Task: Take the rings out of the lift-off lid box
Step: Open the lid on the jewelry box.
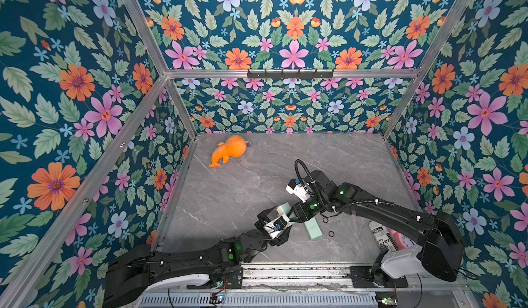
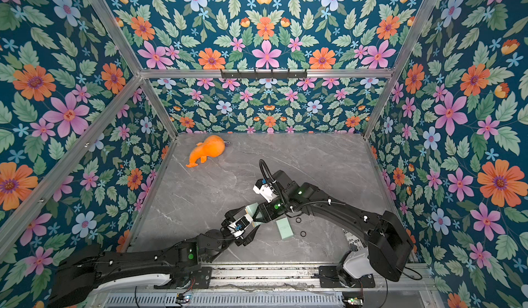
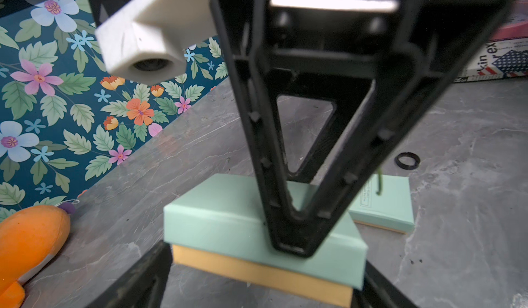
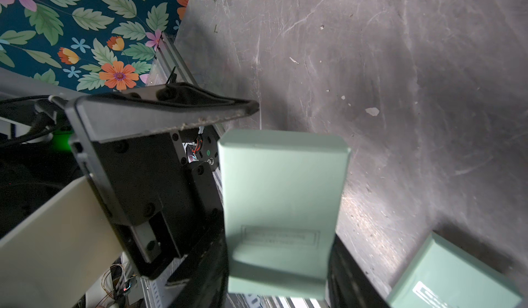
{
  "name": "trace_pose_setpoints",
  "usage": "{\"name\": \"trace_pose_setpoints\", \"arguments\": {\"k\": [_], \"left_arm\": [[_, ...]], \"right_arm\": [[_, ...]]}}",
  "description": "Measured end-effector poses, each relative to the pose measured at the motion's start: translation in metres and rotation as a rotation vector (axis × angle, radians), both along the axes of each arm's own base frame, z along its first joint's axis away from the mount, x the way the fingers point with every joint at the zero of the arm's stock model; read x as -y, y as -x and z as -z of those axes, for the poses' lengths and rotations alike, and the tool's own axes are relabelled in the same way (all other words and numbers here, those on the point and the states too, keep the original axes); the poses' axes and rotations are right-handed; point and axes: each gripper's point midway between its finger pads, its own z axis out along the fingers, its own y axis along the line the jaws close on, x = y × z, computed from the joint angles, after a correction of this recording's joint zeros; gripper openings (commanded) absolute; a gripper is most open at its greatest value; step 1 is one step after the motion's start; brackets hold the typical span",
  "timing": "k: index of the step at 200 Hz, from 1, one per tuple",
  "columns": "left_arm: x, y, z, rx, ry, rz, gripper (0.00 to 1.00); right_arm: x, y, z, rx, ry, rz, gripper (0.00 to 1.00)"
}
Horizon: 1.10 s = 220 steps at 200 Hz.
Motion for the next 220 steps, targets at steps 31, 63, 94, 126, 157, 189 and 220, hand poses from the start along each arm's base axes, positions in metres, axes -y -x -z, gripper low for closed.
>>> {"name": "trace_pose_setpoints", "arguments": {"k": [31,63,94,126,157,189,220], "left_arm": [[0.0014,0.0011,0.0013,0.000,-0.003,0.010,0.86],[0.0016,0.0008,0.0013,0.003,-0.005,0.010,0.84],[0.0005,0.0004,0.0026,0.012,-0.023,0.008,0.79],[0.0000,0.0000,0.0027,0.015,-0.026,0.005,0.72],[-0.0003,0.0000,0.0045,0.014,-0.030,0.004,0.70],[0.0010,-0.0010,0.0064,0.013,-0.035,-0.001,0.67],[0.0026,-0.0022,0.0053,0.010,-0.021,-0.011,0.66]], "right_arm": [[-0.0007,0.0008,-0.0001,0.001,0.001,-0.004,0.44],[-0.0019,0.0008,0.0004,0.001,0.002,-0.008,0.44],[-0.0032,0.0005,0.0019,-0.002,0.005,-0.013,0.44],[-0.0028,-0.0003,0.0022,0.007,0.011,-0.021,0.44],[-0.0029,-0.0003,0.0034,0.005,0.018,-0.025,0.44],[-0.0015,-0.0009,0.0042,0.010,0.026,-0.023,0.44],[0.0013,-0.0020,0.0013,0.024,0.024,-0.013,0.44]]}}
